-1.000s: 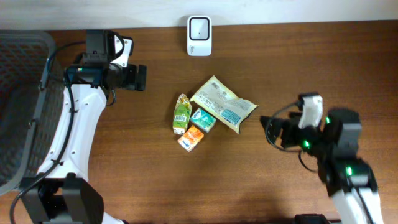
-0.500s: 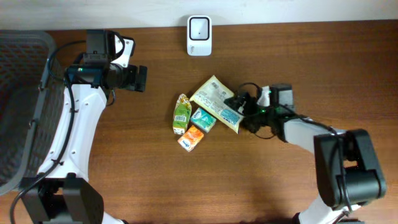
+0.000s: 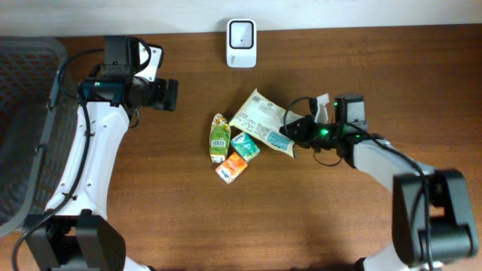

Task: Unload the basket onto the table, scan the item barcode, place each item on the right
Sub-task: 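Grasp the white snack bag with the right gripper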

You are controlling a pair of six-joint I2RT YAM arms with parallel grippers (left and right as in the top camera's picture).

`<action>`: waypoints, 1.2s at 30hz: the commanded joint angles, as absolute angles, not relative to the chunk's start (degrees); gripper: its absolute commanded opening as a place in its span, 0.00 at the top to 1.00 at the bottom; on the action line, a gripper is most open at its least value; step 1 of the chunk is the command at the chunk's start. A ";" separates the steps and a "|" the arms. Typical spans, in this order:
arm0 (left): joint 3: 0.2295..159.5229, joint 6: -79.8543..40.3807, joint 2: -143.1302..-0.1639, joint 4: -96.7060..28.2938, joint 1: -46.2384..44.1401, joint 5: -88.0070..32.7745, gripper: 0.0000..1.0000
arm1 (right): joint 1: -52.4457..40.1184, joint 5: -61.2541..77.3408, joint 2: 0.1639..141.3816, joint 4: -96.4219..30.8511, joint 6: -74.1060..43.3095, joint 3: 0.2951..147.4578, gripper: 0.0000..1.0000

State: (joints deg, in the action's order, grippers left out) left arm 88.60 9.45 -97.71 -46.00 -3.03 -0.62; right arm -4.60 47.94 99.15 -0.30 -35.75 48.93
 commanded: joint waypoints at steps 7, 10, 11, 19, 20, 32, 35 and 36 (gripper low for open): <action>89.30 10.39 -96.73 -46.00 -2.83 -0.67 0.01 | -2.52 37.17 88.05 -52.16 7.97 70.72 0.96; 89.30 10.39 -96.73 -46.00 -2.83 -0.67 0.01 | -1.61 30.72 89.56 -54.19 10.26 71.20 0.96; 89.30 10.39 -96.73 -46.00 -2.83 -0.67 0.01 | -1.37 28.69 91.26 -54.02 10.24 71.20 0.96; 89.30 10.39 -96.73 -46.00 -2.83 -0.67 0.01 | 5.39 23.18 114.50 -40.45 -2.46 71.20 0.91; 89.30 10.39 -96.73 -46.00 -2.83 -0.67 0.01 | 5.37 22.85 114.91 -39.99 -2.76 71.20 0.75; 89.30 10.39 -96.73 -46.06 -2.94 -0.67 0.01 | -0.23 37.58 115.63 -39.22 4.27 72.27 0.09; 89.30 10.39 -96.73 -46.06 -2.94 -0.67 0.01 | -2.83 35.35 119.52 -37.21 4.01 72.27 0.24; 89.30 10.39 -96.73 -46.06 -2.94 -0.67 0.01 | -2.42 35.33 119.74 -37.21 3.84 72.27 0.38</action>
State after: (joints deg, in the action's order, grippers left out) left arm 88.62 9.47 -97.71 -46.09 -3.03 -0.64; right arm -2.37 38.09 116.49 -36.95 3.40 73.19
